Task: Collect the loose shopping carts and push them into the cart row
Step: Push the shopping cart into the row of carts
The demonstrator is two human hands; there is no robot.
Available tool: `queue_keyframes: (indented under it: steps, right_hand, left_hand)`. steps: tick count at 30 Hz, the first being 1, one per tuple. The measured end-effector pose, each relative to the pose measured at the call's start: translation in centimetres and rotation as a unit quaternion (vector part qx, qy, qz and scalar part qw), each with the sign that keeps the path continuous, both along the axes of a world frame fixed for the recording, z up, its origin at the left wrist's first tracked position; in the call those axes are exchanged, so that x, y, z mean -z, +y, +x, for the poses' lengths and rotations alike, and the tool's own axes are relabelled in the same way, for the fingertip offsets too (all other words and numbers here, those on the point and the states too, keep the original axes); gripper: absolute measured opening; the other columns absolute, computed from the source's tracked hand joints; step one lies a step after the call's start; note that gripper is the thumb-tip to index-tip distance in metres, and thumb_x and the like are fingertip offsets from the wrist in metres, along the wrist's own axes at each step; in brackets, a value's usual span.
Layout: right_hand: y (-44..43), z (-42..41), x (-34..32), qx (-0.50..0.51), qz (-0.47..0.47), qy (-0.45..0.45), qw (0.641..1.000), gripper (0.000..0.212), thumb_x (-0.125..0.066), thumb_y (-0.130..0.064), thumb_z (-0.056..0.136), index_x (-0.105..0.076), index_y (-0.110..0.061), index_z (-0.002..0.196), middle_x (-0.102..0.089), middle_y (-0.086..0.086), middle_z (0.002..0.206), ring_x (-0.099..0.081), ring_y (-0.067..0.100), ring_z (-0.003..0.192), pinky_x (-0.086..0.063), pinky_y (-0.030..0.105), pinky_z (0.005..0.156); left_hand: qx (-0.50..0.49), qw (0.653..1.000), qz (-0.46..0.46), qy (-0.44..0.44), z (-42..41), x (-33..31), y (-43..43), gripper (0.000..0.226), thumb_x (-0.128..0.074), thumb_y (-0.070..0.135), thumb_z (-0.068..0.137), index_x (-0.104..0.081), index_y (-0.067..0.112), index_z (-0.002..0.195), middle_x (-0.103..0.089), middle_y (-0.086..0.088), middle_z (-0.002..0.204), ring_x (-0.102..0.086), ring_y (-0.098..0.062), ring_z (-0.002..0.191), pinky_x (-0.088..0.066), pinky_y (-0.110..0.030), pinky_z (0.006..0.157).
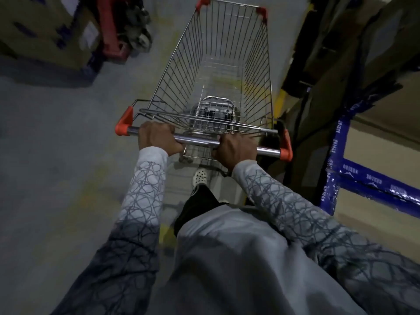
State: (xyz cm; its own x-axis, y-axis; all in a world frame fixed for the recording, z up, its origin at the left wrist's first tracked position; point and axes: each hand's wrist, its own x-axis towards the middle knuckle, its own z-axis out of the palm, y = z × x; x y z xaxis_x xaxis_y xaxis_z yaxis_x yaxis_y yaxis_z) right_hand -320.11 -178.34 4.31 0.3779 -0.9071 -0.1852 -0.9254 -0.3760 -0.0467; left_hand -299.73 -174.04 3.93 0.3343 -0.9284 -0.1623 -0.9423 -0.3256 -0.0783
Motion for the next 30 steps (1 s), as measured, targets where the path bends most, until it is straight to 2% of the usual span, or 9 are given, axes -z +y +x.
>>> queue_keyframes:
  steps: [2,6,9,13,19,22,24,27,30]
  right_hand:
    - [0.3,2.0,0.3,-0.041,-0.001,-0.012,0.999,0.030,-0.058,-0.045,0.087,-0.067,-0.017,0.079,-0.042,-0.006,0.055,-0.037,0.016,0.046,-0.034,0.027,0.060]
    - [0.6,6.3,0.4,-0.135,0.003,-0.018,0.991,0.039,-0.058,-0.055,0.084,-0.068,-0.017,0.085,-0.064,0.002,0.072,-0.062,0.023,0.068,-0.037,0.030,0.065]
    - [0.6,9.5,0.1,-0.201,-0.007,0.006,0.980,0.033,-0.060,-0.051,0.084,-0.069,-0.020,0.088,-0.059,-0.001,0.065,-0.057,0.022,0.062,-0.039,0.029,0.065]
    - [-0.1,14.0,0.1,-0.272,-0.018,0.030,0.962,0.032,-0.062,-0.051,0.085,-0.067,-0.020,0.079,-0.048,-0.007,0.055,-0.046,0.017,0.051,-0.039,0.025,0.060]
    - [-0.6,23.9,0.1,-0.360,-0.037,0.032,0.932,0.028,-0.062,-0.048,0.078,-0.070,-0.022,0.084,-0.058,-0.005,0.066,-0.054,0.021,0.061,-0.039,0.027,0.062]
    - [-0.5,29.7,0.2,-0.397,-0.037,0.024,0.917,0.031,-0.064,-0.048,0.077,-0.072,-0.022,0.092,-0.069,0.000,0.082,-0.067,0.025,0.075,-0.045,0.031,0.067]
    - [-0.1,33.7,0.3,-0.408,-0.035,0.017,0.912,0.038,-0.064,-0.050,0.075,-0.072,-0.022,0.099,-0.072,0.002,0.090,-0.070,0.026,0.085,-0.050,0.032,0.074]
    - [0.5,39.0,0.0,-0.451,-0.021,0.045,0.891,0.052,-0.058,-0.063,0.076,-0.071,-0.026,0.110,-0.072,0.003,0.102,-0.069,0.027,0.097,-0.050,0.035,0.081]
    - [0.6,44.3,-1.4,-0.501,0.087,0.088,0.857,0.084,-0.039,-0.096,0.064,-0.067,-0.039,0.119,-0.069,-0.001,0.120,-0.065,0.028,0.111,-0.048,0.041,0.094]
  left_hand:
    - [-0.037,0.999,0.010,-0.008,1.8,-0.2,1.8,0.024,-0.061,0.043,0.066,-0.067,0.021,0.075,-0.067,-0.003,0.071,-0.061,-0.028,0.072,-0.045,-0.033,0.077]
    - [-0.119,0.993,0.014,-0.013,4.8,-0.4,5.4,0.017,-0.062,0.039,0.068,-0.061,0.023,0.072,-0.056,0.001,0.064,-0.047,-0.026,0.065,-0.039,-0.033,0.072]
    - [-0.174,0.984,0.014,-0.026,6.4,-0.4,7.9,0.017,-0.061,0.038,0.068,-0.064,0.022,0.072,-0.064,-0.001,0.068,-0.056,-0.027,0.067,-0.037,-0.032,0.070]
    - [-0.262,0.965,0.009,-0.005,8.6,0.0,10.4,0.020,-0.063,0.038,0.069,-0.069,0.022,0.078,-0.071,-0.002,0.080,-0.067,-0.028,0.080,-0.039,-0.030,0.071]
    - [-0.375,0.927,0.002,0.021,14.6,0.2,12.8,0.030,-0.060,0.044,0.068,-0.071,0.021,0.083,-0.070,0.001,0.078,-0.067,-0.027,0.077,-0.043,-0.029,0.069]
    - [-0.394,0.919,-0.007,0.028,19.1,-0.1,14.1,0.028,-0.061,0.042,0.070,-0.072,0.025,0.088,-0.071,0.003,0.082,-0.068,-0.026,0.082,-0.040,-0.029,0.069]
    - [-0.385,0.921,-0.016,0.053,22.5,-0.4,15.5,0.034,-0.064,0.057,0.074,-0.072,0.030,0.092,-0.072,0.005,0.088,-0.068,-0.023,0.088,-0.040,-0.030,0.072]
    - [-0.408,0.904,-0.022,0.128,26.7,-1.0,17.9,0.077,-0.047,0.100,0.058,-0.071,0.035,0.089,-0.070,0.014,0.084,-0.064,-0.016,0.084,-0.045,-0.030,0.077]
    - [-0.438,0.885,-0.044,0.152,30.8,-1.7,19.2,0.092,-0.023,0.104,0.061,-0.074,0.032,0.089,-0.071,0.012,0.084,-0.066,-0.017,0.087,-0.045,-0.030,0.079]
